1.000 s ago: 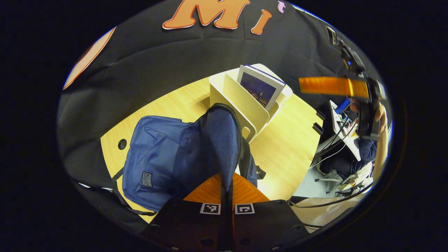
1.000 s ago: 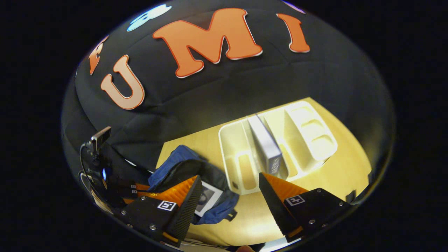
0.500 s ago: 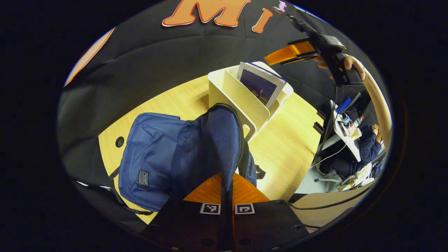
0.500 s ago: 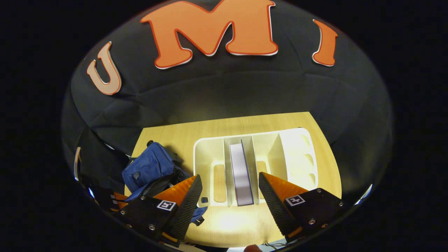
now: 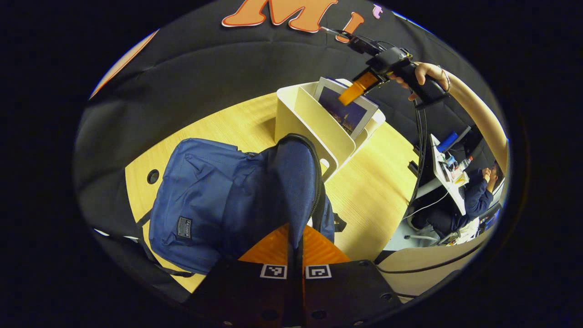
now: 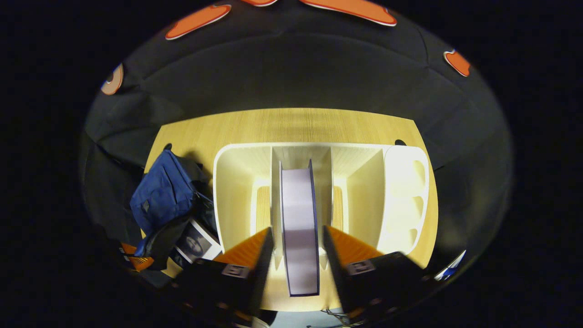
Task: Open the schoolbag, grab two books from the bookshelf and put them into the schoolbag.
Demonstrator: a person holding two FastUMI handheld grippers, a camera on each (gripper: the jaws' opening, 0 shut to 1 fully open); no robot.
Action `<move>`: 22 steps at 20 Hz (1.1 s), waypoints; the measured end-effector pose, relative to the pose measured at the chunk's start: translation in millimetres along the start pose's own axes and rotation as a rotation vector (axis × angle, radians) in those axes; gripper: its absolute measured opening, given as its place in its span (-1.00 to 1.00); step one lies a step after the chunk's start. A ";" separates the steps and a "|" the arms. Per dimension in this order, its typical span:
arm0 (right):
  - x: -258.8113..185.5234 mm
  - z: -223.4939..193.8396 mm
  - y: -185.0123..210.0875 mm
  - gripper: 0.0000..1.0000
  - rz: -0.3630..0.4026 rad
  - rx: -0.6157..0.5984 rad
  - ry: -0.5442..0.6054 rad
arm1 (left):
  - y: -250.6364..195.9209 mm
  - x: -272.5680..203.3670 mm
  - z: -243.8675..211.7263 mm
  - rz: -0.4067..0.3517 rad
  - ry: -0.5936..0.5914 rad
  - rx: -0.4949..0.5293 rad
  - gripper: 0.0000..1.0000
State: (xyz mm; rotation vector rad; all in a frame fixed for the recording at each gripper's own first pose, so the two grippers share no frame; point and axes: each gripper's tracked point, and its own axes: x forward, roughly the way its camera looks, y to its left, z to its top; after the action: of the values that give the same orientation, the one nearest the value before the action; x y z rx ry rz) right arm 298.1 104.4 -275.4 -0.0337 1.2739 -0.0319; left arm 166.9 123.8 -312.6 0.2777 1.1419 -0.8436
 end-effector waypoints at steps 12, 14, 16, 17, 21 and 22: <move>-92.1 5.4 -18.5 -0.47 -0.004 0.063 -0.173 | -0.3 -3.4 0.4 0.013 -0.004 0.008 -0.99; -133.3 4.6 -22.1 -0.47 -0.001 0.063 -0.263 | -0.4 -5.2 2.9 0.017 -0.010 0.014 -0.98; -176.3 -3.1 -19.0 -0.48 0.036 0.085 -0.345 | -0.1 -7.0 2.6 0.021 -0.010 0.019 -0.98; -194.5 -11.2 -14.6 -0.47 0.072 0.104 -0.379 | 0.1 -8.3 3.6 0.023 -0.011 0.022 -0.98; -240.6 -57.8 13.5 -0.48 0.283 0.229 -0.460 | 1.7 -11.5 5.3 0.038 -0.016 0.037 -0.99; -244.8 -71.0 24.0 -0.48 0.349 0.274 -0.467 | 1.3 -12.9 7.3 0.046 -0.023 0.039 -0.99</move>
State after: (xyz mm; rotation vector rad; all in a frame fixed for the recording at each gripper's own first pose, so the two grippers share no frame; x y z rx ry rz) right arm 158.7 138.2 -63.2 0.3960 0.7862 0.0976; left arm 170.8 126.1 -298.3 0.3244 1.0949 -0.8269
